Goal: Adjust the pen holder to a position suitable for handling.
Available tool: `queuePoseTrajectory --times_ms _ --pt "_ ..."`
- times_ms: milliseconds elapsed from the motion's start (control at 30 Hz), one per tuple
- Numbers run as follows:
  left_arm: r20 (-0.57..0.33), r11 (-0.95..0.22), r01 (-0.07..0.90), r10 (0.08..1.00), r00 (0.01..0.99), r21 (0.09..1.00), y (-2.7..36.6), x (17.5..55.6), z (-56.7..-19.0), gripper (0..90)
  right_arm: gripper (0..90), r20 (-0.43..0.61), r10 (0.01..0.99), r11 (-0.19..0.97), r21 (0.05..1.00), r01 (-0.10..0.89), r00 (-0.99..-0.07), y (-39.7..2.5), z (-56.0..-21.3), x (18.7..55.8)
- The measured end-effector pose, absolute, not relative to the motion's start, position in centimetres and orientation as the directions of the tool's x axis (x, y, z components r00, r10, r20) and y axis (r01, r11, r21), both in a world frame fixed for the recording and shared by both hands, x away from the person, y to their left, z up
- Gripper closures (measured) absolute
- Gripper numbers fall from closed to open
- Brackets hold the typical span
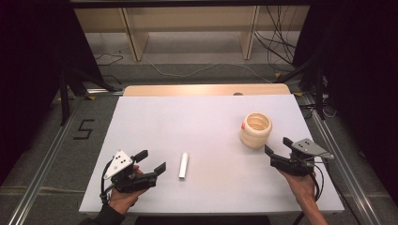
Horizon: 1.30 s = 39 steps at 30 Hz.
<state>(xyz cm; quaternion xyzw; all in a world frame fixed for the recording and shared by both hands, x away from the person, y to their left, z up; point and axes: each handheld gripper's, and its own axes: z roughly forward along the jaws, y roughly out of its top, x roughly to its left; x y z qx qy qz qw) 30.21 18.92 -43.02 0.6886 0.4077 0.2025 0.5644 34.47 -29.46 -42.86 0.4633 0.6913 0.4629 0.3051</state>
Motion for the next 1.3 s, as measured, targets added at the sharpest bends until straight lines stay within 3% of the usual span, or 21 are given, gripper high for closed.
queuePoseTrajectory --times_ms 367,567,600,733,767,833,867,900,1100,1300 --pt "-0.186 -0.023 0.332 0.791 0.583 0.943 19.0 30.2 -43.0 15.6 28.4 -0.020 0.949 0.147 0.909 0.389 -0.313 -30.8 -43.8 37.6" --pt "-0.184 -0.024 0.329 0.790 0.584 0.944 19.0 30.2 -43.0 15.6 45.0 -0.019 0.959 0.139 0.902 0.408 -0.284 -31.5 -44.3 38.9" --pt "-0.184 -0.023 0.328 0.791 0.584 0.944 19.0 30.2 -43.0 15.6 51.7 -0.021 0.962 0.138 0.898 0.417 -0.272 -31.7 -44.4 39.3" --pt "-0.181 -0.025 0.326 0.790 0.586 0.945 19.0 30.1 -43.0 15.6 65.4 -0.006 0.966 0.122 0.892 0.436 -0.258 -32.2 -44.8 40.0" --pt "-0.181 -0.025 0.326 0.790 0.586 0.945 19.0 30.1 -43.0 15.6 65.4 -0.006 0.966 0.122 0.892 0.436 -0.258 -32.2 -44.8 40.0" --pt "-0.181 -0.026 0.326 0.790 0.586 0.945 18.9 30.1 -43.0 15.6 74.8 0.004 0.969 0.111 0.886 0.451 -0.247 -32.5 -45.1 40.8" --pt "-0.181 -0.026 0.326 0.790 0.586 0.945 18.9 30.1 -43.0 15.6 74.8 0.004 0.969 0.111 0.886 0.451 -0.247 -32.5 -45.1 40.8" --pt "-0.181 -0.026 0.326 0.790 0.586 0.945 18.9 30.1 -43.0 15.6 81.0 0.009 0.971 0.105 0.883 0.458 -0.240 -32.7 -45.3 41.3" --pt "-0.180 -0.027 0.326 0.790 0.587 0.945 18.9 30.1 -43.0 15.6 89.7 0.024 0.970 0.101 0.868 0.487 -0.244 -32.6 -46.1 42.5" --pt "-0.181 -0.026 0.327 0.789 0.587 0.945 18.9 30.1 -43.0 15.6 90.0 0.046 0.964 0.097 0.856 0.508 -0.261 -32.0 -46.6 43.7"
